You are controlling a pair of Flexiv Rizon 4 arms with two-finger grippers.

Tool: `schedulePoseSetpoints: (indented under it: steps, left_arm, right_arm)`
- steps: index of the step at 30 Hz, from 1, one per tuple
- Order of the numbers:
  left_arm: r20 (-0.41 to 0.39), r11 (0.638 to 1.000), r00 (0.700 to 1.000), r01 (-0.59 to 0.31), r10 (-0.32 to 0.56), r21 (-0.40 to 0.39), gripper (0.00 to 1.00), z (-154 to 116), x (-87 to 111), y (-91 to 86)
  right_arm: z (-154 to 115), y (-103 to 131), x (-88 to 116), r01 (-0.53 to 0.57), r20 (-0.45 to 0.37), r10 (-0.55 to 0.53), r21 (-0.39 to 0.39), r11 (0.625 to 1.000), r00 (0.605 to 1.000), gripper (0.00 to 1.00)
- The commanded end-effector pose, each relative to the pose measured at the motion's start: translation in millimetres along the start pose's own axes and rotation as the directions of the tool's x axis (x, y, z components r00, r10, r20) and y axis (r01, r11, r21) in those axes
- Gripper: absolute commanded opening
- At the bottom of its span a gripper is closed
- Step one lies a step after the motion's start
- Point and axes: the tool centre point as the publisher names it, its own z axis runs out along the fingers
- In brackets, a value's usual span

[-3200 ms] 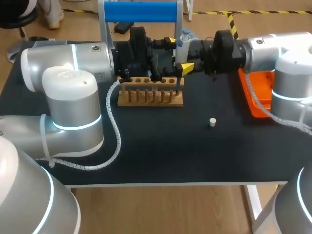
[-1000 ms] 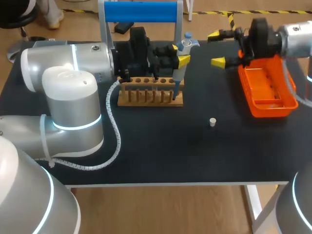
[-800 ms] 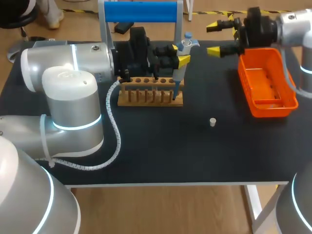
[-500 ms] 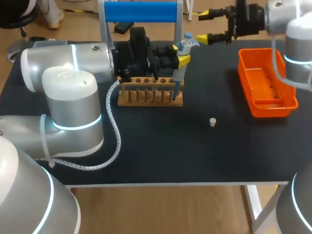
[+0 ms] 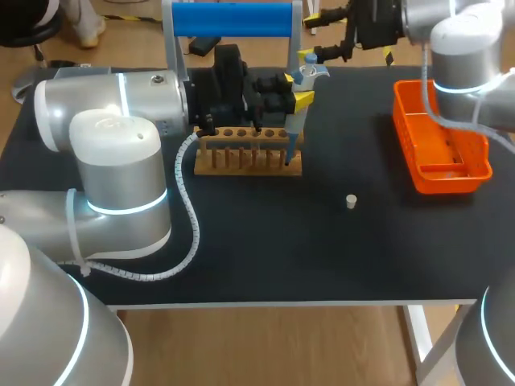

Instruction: Invert the test tube, pick up the pipette, mount the tip to pipette, aspirate from beaker and dispense into the tube, eject the tip, return the pipette, and cap with the stopper.

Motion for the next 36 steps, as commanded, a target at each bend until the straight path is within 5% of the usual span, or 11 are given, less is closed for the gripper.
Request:
schedulePoseSetpoints:
  steps: [1,36]
  left_arm:
    - [0.005,1.000,1.000,-0.002,0.002,0.007,0.00,1.0,1.2,1.5]
    - [0.005,1.000,1.000,-0.002,0.002,0.007,0.00,1.0,1.2,1.5]
  right_arm:
    - [6.9,1.1,-7.2,0.001,-0.006,-0.001,0.006,1.000,1.000,1.00]
    - [3.8,8.0,-7.3,0.022,0.002,-0.022,0.007,1.000,1.000,1.00]
